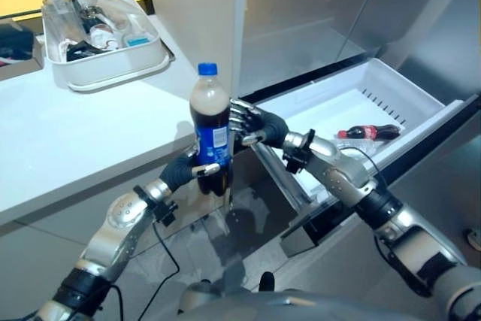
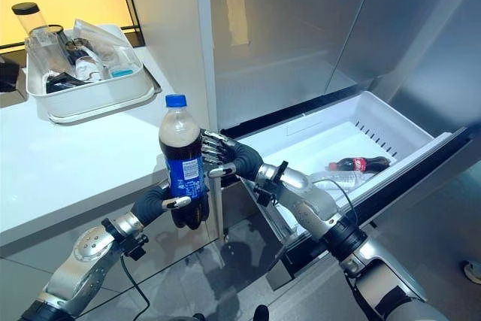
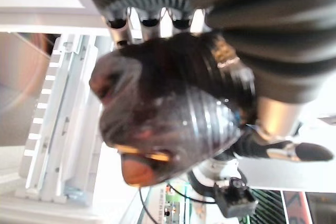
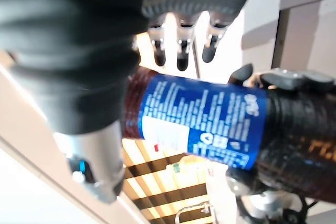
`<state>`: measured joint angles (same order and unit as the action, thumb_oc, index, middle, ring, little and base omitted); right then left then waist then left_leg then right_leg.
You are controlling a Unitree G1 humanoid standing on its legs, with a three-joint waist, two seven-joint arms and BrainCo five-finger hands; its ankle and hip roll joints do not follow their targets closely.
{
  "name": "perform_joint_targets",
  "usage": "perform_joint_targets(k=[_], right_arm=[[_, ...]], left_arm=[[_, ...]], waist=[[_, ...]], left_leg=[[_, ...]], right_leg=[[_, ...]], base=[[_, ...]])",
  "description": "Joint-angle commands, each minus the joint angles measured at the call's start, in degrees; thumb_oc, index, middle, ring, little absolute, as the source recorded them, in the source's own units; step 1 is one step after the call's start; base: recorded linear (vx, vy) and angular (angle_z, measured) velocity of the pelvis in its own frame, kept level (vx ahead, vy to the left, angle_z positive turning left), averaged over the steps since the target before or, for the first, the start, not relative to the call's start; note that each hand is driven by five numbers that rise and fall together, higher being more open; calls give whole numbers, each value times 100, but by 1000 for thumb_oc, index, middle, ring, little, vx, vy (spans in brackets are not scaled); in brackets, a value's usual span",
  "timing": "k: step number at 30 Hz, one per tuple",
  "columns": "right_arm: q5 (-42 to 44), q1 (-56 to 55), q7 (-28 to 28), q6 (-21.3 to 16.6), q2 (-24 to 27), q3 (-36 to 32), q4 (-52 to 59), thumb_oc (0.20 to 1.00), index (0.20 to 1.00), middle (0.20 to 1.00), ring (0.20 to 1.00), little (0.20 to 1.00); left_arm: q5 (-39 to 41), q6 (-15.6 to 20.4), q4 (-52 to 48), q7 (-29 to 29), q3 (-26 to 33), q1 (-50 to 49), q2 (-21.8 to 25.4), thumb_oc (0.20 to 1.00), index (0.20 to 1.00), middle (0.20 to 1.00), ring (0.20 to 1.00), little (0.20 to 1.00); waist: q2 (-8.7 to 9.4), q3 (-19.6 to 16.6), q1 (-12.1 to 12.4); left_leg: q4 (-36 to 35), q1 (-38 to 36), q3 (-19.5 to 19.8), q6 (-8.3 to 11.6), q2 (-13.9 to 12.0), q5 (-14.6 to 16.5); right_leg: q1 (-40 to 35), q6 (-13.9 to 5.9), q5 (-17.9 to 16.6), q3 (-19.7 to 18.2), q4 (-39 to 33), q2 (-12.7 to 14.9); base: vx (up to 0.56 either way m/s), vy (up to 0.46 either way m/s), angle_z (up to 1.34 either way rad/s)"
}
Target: Take the drinks into the refrigerator
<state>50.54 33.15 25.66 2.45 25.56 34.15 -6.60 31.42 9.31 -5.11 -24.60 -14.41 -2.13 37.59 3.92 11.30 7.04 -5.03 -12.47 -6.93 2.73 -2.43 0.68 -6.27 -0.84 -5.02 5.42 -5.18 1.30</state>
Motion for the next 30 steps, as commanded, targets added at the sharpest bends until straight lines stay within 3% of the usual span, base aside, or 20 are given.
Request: perform_joint_targets(k=[1, 9, 18, 30], right_arm=[[-149, 459, 155, -264, -239, 34, 403, 1000, 1000, 1000, 1000, 1000], [-321, 891, -330, -497, -422, -71, -1008, 1000, 1000, 1000, 1000, 1000], [-336, 1376, -539, -567, -652, -37, -1844, 1000, 1000, 1000, 1000, 1000], [186, 1582, -264, -509, -545, 111, -962, 1000, 1000, 1000, 1000, 1000]], left_arm=[[25, 448, -441, -6, 52, 586, -72, 200, 200, 200, 200, 200], [367, 412, -576, -86, -144, 685, 28, 200, 200, 200, 200, 200], [497, 384, -571, -83, -245, 777, 157, 200, 200, 200, 200, 200], [406, 426, -557, -13, -215, 825, 225, 200, 200, 200, 200, 200]], waist=[[33, -216, -15], [8, -250, 50], [-8, -247, 129], [-1, -229, 133]], left_leg=[[3, 5, 176, -129, 123, 351], [3, 3, 205, -118, 131, 337], [3, 14, 231, -110, 129, 325], [3, 19, 234, -115, 127, 328]], right_leg=[[-68, -494, 277, 140, 463, 299], [-94, -497, 263, 187, 455, 310], [-89, -486, 265, 205, 476, 304], [-70, -493, 253, 201, 467, 301]], base=[[0, 0, 0], [-2, -2, 1], [-1, -2, 1], [0, 0, 0]])
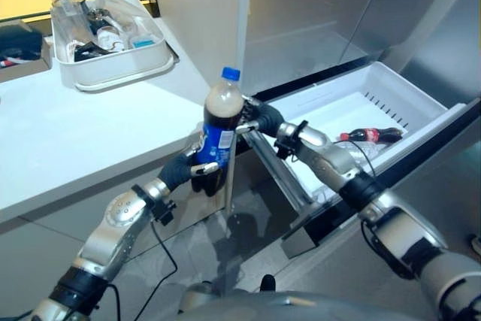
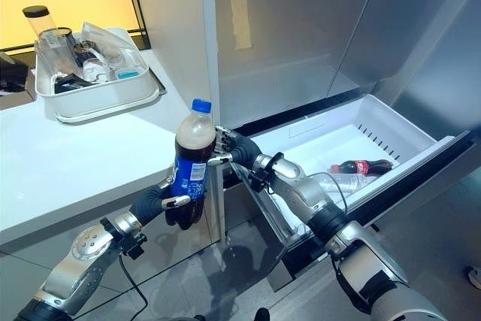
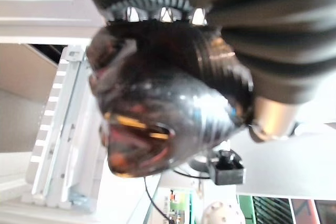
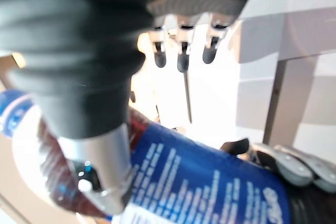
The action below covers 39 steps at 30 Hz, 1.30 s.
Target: Take the drinks into the refrigerator
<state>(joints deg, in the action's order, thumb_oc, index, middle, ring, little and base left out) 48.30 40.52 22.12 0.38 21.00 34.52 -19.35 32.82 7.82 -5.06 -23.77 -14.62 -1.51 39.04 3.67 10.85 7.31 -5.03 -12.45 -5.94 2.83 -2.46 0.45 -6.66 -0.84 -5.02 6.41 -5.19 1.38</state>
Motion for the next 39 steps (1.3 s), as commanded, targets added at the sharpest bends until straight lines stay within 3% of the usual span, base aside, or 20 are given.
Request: perform_joint_targets(k=[1, 16, 23, 39], right_arm=[[445, 807, 135, -302, -45, 81, 586, 1000, 1000, 1000, 1000, 1000], [163, 391, 524, -119, 483, 176, 2338, 1000, 1000, 1000, 1000, 1000], [-164, 142, 539, -55, 536, 158, 2282, 1000, 1000, 1000, 1000, 1000], [-409, -349, 449, 4, 91, 200, 1358, 1000, 1000, 1000, 1000, 1000]], left_arm=[[227, 578, -538, -89, -188, 758, 74, 200, 200, 200, 200, 200], [-63, 588, -515, 24, -25, 709, 0, 200, 200, 200, 200, 200], [-73, 571, -540, 36, 43, 651, -33, 200, 200, 200, 200, 200], [-70, 568, -558, 80, 63, 615, -207, 200, 200, 200, 200, 200]], waist=[[19, -181, 94], [47, -181, -24], [25, -171, -56], [6, -160, -17]], left_leg=[[3, 16, 133, -128, 129, 351], [3, 45, 84, -118, 111, 298], [3, 9, 99, -104, 92, 361], [3, 48, 143, -100, 82, 340]], right_leg=[[-30, -492, 255, 91, 471, 291], [-11, -481, 218, 76, 446, 279], [-61, -481, 272, 92, 435, 259], [-43, -480, 262, 130, 423, 272]], base=[[0, 0, 0], [-6, -1, 0], [3, -1, 0], [0, 0, 0]])
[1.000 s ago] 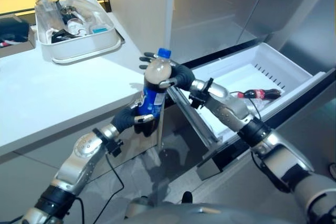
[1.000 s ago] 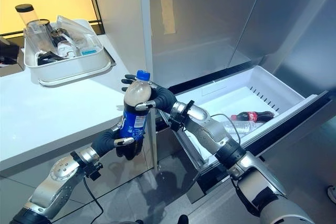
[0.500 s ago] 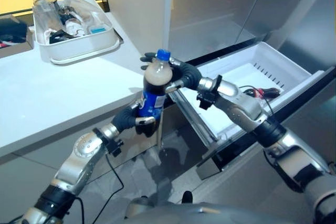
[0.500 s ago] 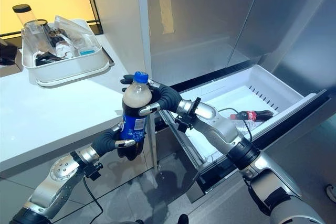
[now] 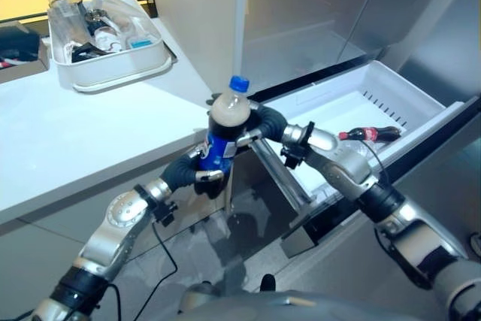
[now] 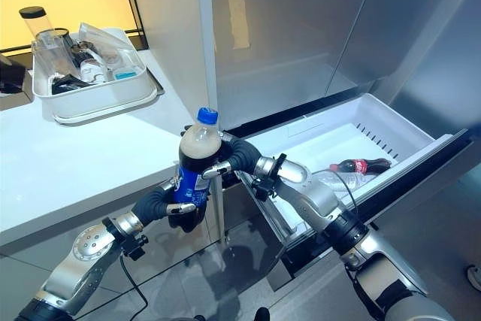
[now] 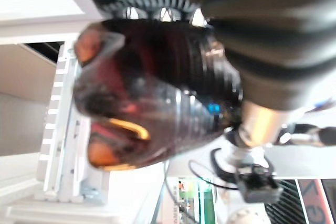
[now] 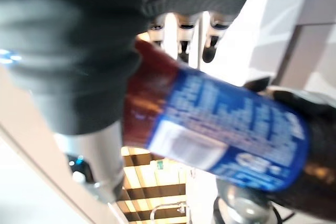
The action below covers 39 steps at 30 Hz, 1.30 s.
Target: Take the drinks into the refrigerator
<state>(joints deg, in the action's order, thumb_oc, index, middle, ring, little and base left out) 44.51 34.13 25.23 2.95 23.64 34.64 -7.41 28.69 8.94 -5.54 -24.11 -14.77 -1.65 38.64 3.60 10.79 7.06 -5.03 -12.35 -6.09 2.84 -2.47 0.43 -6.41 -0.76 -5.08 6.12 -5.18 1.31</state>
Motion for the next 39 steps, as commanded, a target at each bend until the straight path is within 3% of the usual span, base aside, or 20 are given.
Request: perform_joint_targets(k=[1, 15, 27, 39], right_arm=[[-25, 255, 119, -255, -226, 172, 87, 1000, 1000, 1000, 1000, 1000], [44, 185, 178, -228, -488, 336, 15, 1000, 1000, 1000, 1000, 1000], [828, 581, 130, -412, -990, 428, 164, 1000, 1000, 1000, 1000, 1000], [1019, 838, 37, -510, -1096, 340, 205, 1000, 1000, 1000, 1000, 1000]], left_arm=[[346, 453, -503, 117, 67, 626, -194, 200, 200, 200, 200, 200], [293, 473, -445, 159, -11, 717, -265, 200, 200, 200, 200, 200], [350, 518, -407, 118, -185, 766, -307, 200, 200, 200, 200, 200], [416, 514, -386, 62, -155, 684, -239, 200, 200, 200, 200, 200]], waist=[[8, -151, 9], [12, -126, 28], [4, -128, 101], [-1, -146, 161]], left_leg=[[3, 41, 162, -104, 86, 339], [3, 61, 176, -108, 87, 325], [3, 61, 165, -111, 93, 327], [3, 51, 113, -116, 88, 329]], right_leg=[[-62, -488, 265, 159, 427, 280], [-47, -490, 259, 165, 429, 292], [-40, -487, 252, 151, 425, 283], [-28, -504, 221, 131, 414, 284]], base=[[0, 0, 0], [0, 0, 0], [0, 0, 0], [0, 0, 0]])
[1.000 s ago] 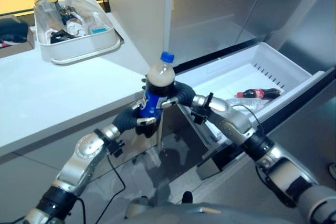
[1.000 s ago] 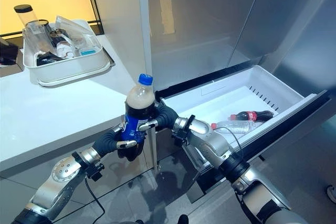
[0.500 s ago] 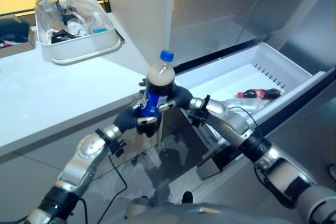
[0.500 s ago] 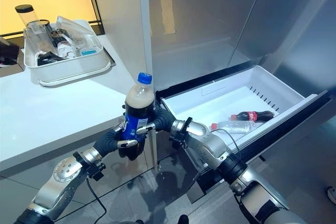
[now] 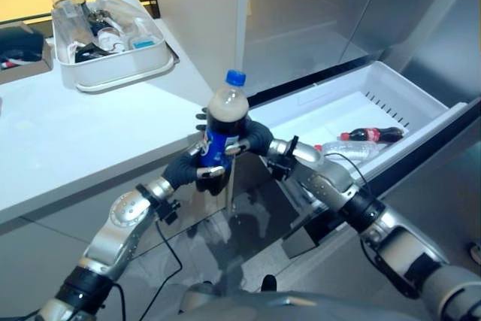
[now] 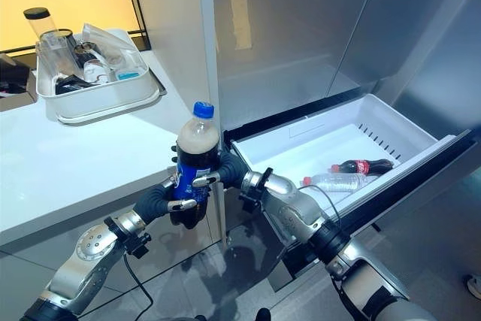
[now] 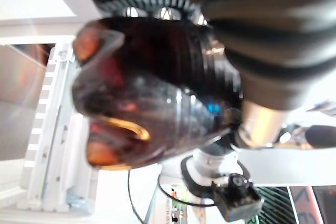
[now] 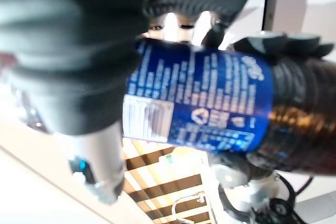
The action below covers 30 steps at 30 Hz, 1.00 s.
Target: Take the drinks into the refrigerator
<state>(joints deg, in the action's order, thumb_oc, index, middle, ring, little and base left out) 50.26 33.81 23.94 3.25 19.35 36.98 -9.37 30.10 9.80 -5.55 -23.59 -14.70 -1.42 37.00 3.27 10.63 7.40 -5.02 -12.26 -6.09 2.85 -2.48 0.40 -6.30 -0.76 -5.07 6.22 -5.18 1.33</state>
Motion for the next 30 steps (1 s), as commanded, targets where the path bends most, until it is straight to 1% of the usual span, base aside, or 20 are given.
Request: perform_joint_targets(k=[1, 15, 16, 17, 18, 30], right_arm=[[461, 908, 148, -555, -666, 92, 391, 1000, 1000, 1000, 1000, 1000], [533, 1032, 143, -566, -690, 133, 481, 1000, 1000, 1000, 1000, 1000], [515, 1049, 140, -586, -672, 133, 494, 576, 576, 576, 576, 576], [515, 1050, 141, -587, -672, 132, 493, 357, 357, 357, 357, 357], [484, 1062, 101, -611, -682, 120, 462, 200, 200, 200, 200, 200], [478, 951, 110, -542, -678, 170, 463, 200, 200, 200, 200, 200]], left_arm=[[281, 423, -377, 3, -167, 656, -61, 200, 200, 200, 200, 200], [321, 400, -370, -20, -189, 687, -58, 200, 200, 200, 200, 200], [333, 398, -365, -16, -199, 681, -61, 200, 200, 200, 200, 200], [332, 399, -364, -16, -201, 682, -60, 200, 200, 200, 200, 200], [311, 403, -356, 0, -200, 683, -47, 200, 200, 200, 200, 200], [322, 372, -384, 3, -160, 634, -20, 200, 200, 200, 200, 200]], waist=[[33, -134, 132], [53, -130, 132], [58, -134, 136], [58, -134, 136], [57, -129, 137], [45, -129, 140]], left_leg=[[2, 39, 109, -118, 88, 335], [2, 29, 104, -111, 79, 349], [2, 29, 109, -111, 80, 351], [2, 29, 109, -111, 80, 351], [2, 38, 109, -110, 80, 346], [2, 33, 128, -109, 80, 345]], right_leg=[[-41, -503, 219, 113, 407, 279], [-61, -502, 237, 120, 401, 270], [-63, -496, 242, 121, 406, 266], [-64, -496, 243, 121, 406, 266], [-61, -497, 242, 124, 405, 267], [-56, -488, 259, 133, 425, 258]], base=[[0, 0, 0], [0, 0, 0], [0, 0, 0], [0, 0, 0], [0, 0, 0], [0, 0, 0]])
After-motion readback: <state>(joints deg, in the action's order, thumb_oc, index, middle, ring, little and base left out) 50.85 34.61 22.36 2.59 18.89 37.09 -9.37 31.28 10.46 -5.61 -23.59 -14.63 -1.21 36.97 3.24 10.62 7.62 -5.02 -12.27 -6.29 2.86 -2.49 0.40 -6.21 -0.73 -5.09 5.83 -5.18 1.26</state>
